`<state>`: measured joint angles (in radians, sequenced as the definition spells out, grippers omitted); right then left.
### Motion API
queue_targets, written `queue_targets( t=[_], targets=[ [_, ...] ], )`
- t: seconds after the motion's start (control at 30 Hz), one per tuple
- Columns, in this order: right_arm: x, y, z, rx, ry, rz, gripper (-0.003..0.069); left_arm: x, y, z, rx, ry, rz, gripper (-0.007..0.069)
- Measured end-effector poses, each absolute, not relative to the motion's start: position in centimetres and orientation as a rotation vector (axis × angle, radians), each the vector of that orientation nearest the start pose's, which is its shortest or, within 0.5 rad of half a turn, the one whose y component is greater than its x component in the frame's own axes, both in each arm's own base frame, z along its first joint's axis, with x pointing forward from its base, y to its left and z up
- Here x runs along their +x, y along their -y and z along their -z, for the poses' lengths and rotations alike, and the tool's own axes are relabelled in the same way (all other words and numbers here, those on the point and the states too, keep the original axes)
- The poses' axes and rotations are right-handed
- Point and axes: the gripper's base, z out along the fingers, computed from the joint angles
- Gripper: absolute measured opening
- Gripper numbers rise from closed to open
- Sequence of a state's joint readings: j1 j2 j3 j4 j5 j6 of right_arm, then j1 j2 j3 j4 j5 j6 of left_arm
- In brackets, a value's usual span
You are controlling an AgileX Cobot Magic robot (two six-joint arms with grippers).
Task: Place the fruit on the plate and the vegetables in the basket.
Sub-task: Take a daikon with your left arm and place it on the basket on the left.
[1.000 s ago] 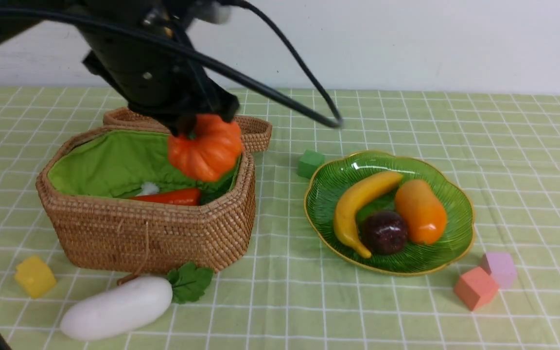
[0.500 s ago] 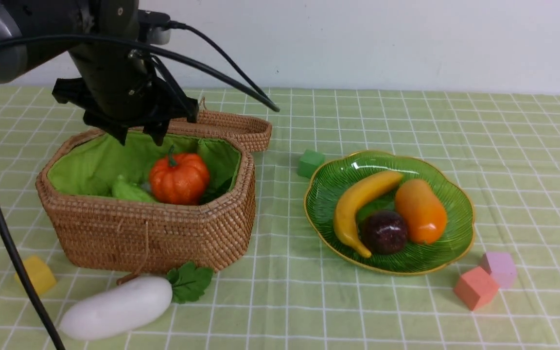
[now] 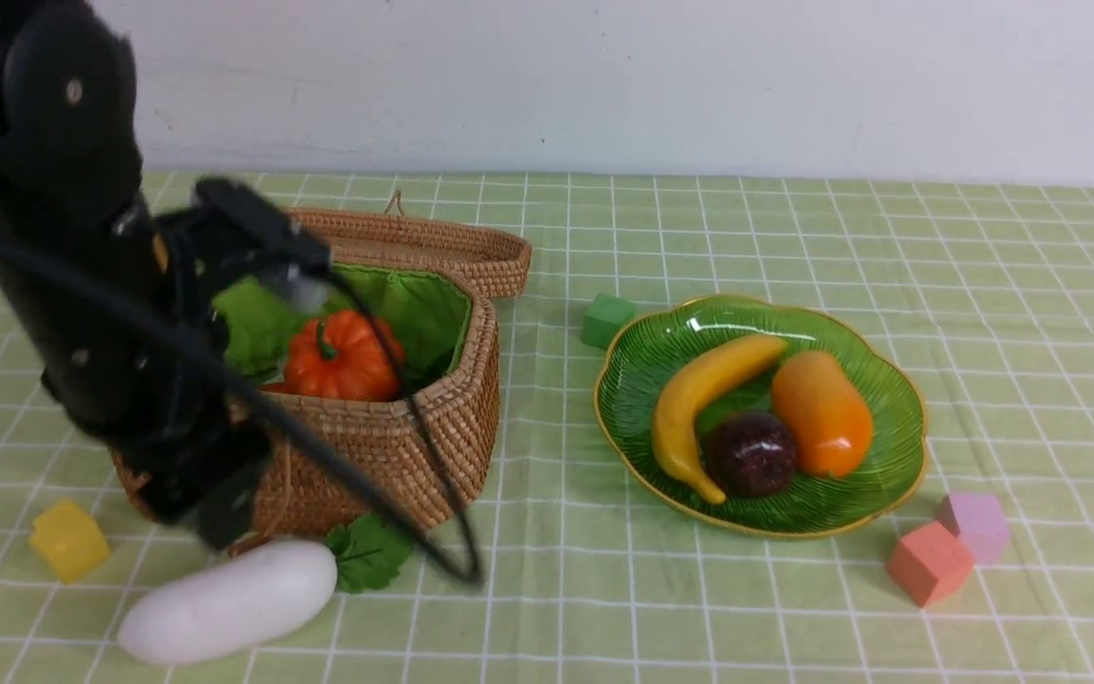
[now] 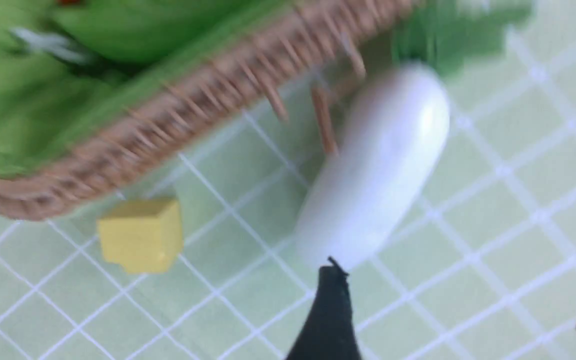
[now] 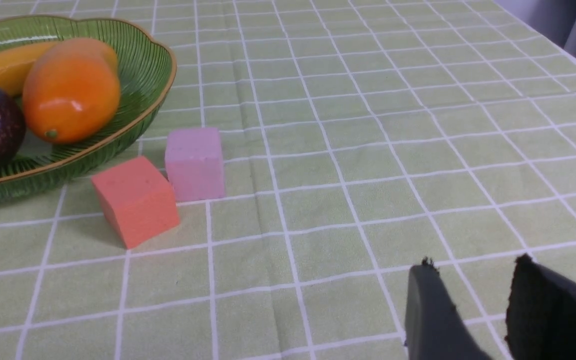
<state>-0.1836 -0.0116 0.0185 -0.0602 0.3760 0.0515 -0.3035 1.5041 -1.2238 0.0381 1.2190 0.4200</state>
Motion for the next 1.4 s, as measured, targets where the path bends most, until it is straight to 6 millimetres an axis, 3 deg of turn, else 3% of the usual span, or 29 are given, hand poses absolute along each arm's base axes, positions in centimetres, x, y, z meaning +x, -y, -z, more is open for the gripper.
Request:
queue_targets(
  t=[0.17, 0.4, 0.53, 0.77, 0.83, 1.1, 1.17, 1.3, 1.4],
  targets=[
    [5.1, 1.2, -17.4, 0.182, -1.860, 0.152, 0.0241, 26.9, 6.5, -24.1, 1.142, -2.790, -0.114, 0.0512],
    [5.1, 1.2, -17.4, 0.182, -1.860, 0.152, 0.0241, 28.8, 7.2, -23.2, 1.044, -2.586, -0.105, 0.0507],
    [5.1, 1.2, -17.4, 0.181, -1.860, 0.153, 0.0241, 29.0, 7.6, -22.1, 1.073, -2.613, -0.049, 0.0508],
    [5.1, 1.2, -17.4, 0.181, -1.860, 0.153, 0.0241, 29.5, 8.0, -18.2, 1.135, -2.744, 0.016, 0.0518],
    [5.1, 1.2, -17.4, 0.181, -1.860, 0.153, 0.0241, 29.7, 8.1, -18.1, 1.133, -2.748, 0.020, 0.0517],
    [5.1, 1.2, -17.4, 0.181, -1.859, 0.153, 0.0241, 29.1, 8.4, -18.4, 1.116, -2.819, 0.117, 0.0470],
    [5.1, 1.2, -17.4, 0.181, -1.859, 0.153, 0.0241, 28.0, 8.3, -18.8, 1.164, -2.921, 0.175, 0.0470],
    [5.1, 1.2, -17.4, 0.181, -1.859, 0.153, 0.0241, 28.2, 8.4, -22.1, 1.175, -2.890, 0.182, 0.0470],
    [5.1, 1.2, -17.4, 0.181, -1.859, 0.153, 0.0241, 28.5, 8.5, -26.2, 1.171, -2.803, 0.158, 0.0470]
  ],
)
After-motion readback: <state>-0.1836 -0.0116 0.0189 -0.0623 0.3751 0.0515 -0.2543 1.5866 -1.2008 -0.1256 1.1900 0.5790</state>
